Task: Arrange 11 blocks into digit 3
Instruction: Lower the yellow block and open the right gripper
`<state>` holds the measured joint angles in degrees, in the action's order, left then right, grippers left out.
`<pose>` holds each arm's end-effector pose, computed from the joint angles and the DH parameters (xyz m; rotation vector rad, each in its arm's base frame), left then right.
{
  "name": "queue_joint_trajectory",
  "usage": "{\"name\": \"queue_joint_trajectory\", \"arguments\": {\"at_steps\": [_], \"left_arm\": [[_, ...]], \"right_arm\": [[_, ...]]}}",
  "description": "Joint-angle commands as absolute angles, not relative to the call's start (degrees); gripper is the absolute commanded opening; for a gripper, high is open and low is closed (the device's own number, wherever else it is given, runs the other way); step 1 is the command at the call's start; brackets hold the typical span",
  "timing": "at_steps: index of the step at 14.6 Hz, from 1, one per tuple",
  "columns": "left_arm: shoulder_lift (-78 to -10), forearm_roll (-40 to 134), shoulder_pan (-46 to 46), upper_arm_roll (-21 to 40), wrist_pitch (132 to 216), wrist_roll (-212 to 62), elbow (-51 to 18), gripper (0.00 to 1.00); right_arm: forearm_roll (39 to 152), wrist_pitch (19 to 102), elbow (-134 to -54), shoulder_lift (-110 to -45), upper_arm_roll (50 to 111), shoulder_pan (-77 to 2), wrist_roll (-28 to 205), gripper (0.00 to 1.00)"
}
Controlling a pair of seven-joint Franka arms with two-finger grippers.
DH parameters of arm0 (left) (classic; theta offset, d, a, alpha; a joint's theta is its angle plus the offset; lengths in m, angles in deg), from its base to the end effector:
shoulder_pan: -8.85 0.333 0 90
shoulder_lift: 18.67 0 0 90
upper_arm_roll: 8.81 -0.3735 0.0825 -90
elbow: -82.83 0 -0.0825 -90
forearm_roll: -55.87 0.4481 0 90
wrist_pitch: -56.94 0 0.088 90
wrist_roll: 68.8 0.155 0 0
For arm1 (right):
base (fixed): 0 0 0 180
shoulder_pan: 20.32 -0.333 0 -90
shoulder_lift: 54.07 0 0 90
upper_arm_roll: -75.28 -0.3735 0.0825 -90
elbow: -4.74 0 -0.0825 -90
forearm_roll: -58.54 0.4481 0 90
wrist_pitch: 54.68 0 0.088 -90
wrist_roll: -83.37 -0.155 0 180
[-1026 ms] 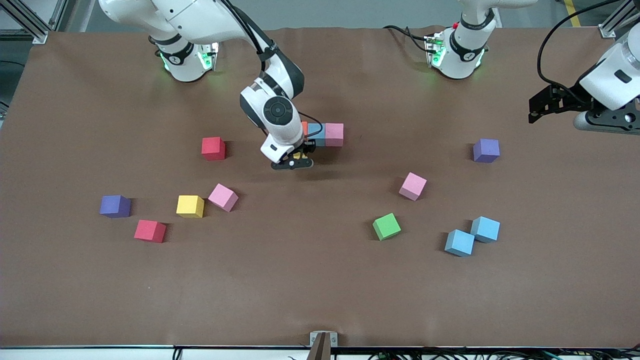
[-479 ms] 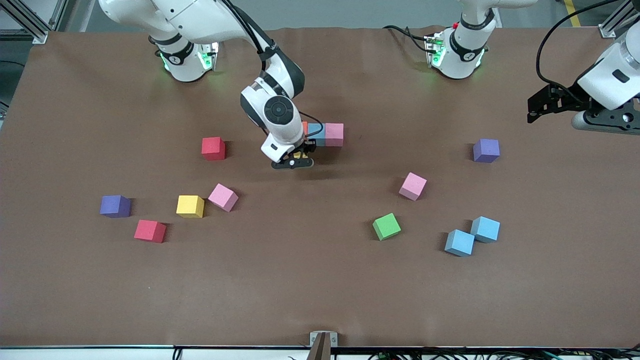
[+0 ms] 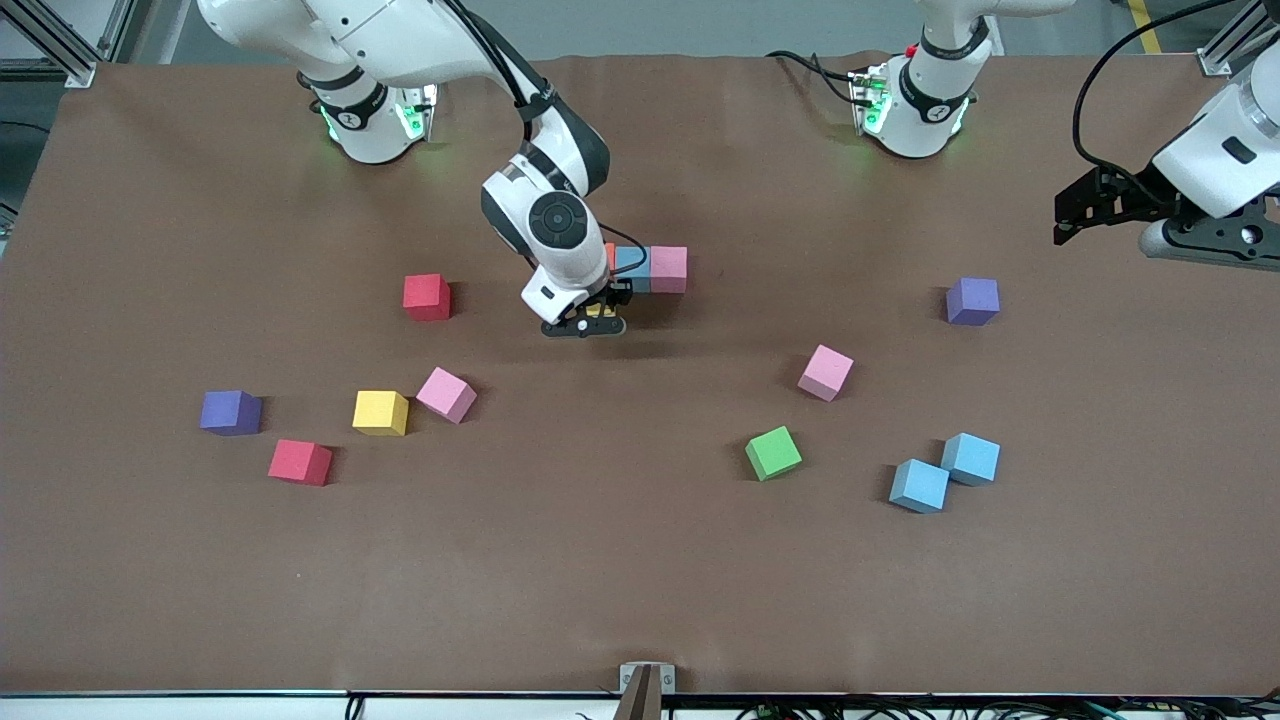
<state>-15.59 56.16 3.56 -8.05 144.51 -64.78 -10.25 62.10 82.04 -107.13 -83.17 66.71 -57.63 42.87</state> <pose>0.5885 -0.0618 0.6343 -3.1223 0.2749 0.0663 0.4700 0.4877 0.1659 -3.0995 -0.0481 0.2005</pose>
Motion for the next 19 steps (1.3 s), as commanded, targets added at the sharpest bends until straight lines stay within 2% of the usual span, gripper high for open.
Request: {"name": "queue_joint_trajectory", "arguments": {"at_steps": [1, 19], "left_arm": [[-14.4, 54.8, 3.4, -8.3, 144.9, -63.6, -10.8, 1.00], [-14.4, 54.1, 3.3, -8.1, 144.9, -63.5, -10.8, 1.00]], "right_arm": [[63.2, 82.1, -108.6, -83.1, 67.2, -58.6, 42.0, 0.46], [62.6, 81.2, -108.7, -83.1, 67.5, -58.5, 42.2, 0.47]]}}
